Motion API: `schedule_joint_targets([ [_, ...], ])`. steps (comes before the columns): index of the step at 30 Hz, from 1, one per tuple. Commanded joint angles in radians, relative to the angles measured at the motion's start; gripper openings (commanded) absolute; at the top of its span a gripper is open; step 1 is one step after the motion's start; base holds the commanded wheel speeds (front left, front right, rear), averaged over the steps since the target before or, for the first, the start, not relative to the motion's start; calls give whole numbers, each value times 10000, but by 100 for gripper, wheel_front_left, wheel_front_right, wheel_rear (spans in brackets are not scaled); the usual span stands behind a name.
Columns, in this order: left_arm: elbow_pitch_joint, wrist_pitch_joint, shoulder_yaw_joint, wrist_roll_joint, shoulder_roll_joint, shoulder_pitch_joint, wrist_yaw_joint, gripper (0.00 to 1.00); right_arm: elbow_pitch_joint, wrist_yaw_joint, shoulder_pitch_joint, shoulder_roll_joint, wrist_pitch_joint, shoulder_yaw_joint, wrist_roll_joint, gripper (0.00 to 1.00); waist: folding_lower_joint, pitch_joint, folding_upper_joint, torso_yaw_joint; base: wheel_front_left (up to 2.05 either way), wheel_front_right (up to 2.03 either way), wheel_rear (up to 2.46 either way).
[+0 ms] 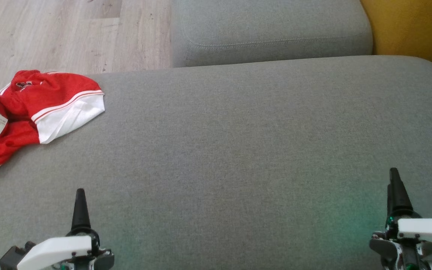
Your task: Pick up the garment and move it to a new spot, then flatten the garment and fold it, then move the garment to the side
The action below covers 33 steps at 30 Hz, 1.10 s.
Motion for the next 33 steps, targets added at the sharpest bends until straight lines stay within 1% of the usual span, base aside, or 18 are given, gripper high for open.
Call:
schedule_joint_targets([
  [1, -444, -105, -26, 292, 36, -142, 42, 100, -451, 20, -213, -42, -114, 150, -292, 100, 0, -7, -1, 5, 0, 0, 0],
  [7, -620, -282, -229, 1286, 39, -90, 139, 100, -690, 24, -140, -45, -290, 491, -1245, 100, 0, -41, -1, 25, 0, 0, 0],
  [15, -717, -519, -526, 2890, 51, 21, 192, 100, -896, 29, -28, -50, -527, 688, -2335, 100, 0, -86, -1, 45, 0, 0, 0],
  [16, -717, -519, -526, 2890, 51, 21, 192, 100, -896, 29, -28, -50, -527, 688, -2335, 100, 0, -86, -1, 45, 0, 0, 0],
  [23, -832, -756, -614, 4062, 52, 176, 306, 100, -995, 34, 56, -54, -763, 948, -3629, 100, 0, -123, -1, 59, 0, 0, 0],
  [33, -815, -1053, -720, 5421, 61, 339, 411, 100, -942, 41, 121, -60, -1058, 1272, -5031, 100, 0, -140, -1, 108, 0, 0, 0],
])
